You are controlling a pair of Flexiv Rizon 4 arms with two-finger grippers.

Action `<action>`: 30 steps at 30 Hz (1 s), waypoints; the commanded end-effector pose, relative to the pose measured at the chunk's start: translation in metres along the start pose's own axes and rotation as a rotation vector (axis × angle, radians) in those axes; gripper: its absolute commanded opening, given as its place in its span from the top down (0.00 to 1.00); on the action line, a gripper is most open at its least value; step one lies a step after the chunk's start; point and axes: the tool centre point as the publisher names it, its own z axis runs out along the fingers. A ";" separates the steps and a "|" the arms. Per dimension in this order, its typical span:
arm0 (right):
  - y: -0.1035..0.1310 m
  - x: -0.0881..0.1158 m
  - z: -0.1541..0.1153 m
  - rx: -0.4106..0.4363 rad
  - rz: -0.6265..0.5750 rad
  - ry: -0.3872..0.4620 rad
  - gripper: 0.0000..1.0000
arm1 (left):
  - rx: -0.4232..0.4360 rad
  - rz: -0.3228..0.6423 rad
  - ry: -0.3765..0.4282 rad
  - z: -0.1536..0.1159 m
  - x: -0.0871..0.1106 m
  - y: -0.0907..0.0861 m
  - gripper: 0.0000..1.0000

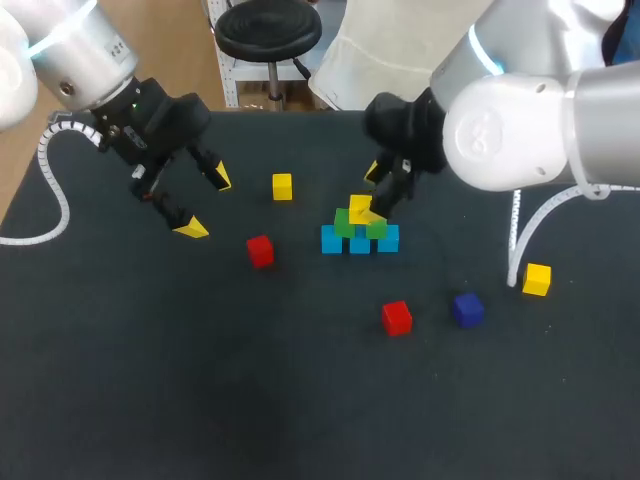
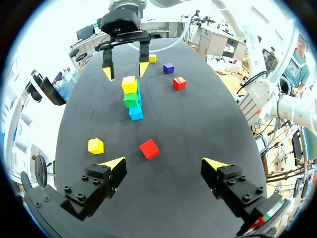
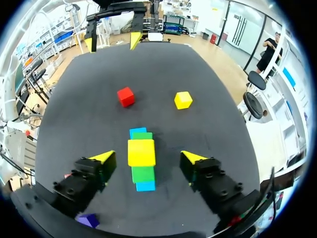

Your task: Place the blue cubes, place green cubes on the blue cubes, place the yellow cubes on the green cubes, then place the red cubes on the yellow cubes, and place purple cube on the red cubes.

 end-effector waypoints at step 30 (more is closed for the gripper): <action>0.065 0.180 -0.096 0.178 0.190 0.079 0.00 | 0.000 0.003 -0.001 0.000 0.001 0.000 0.00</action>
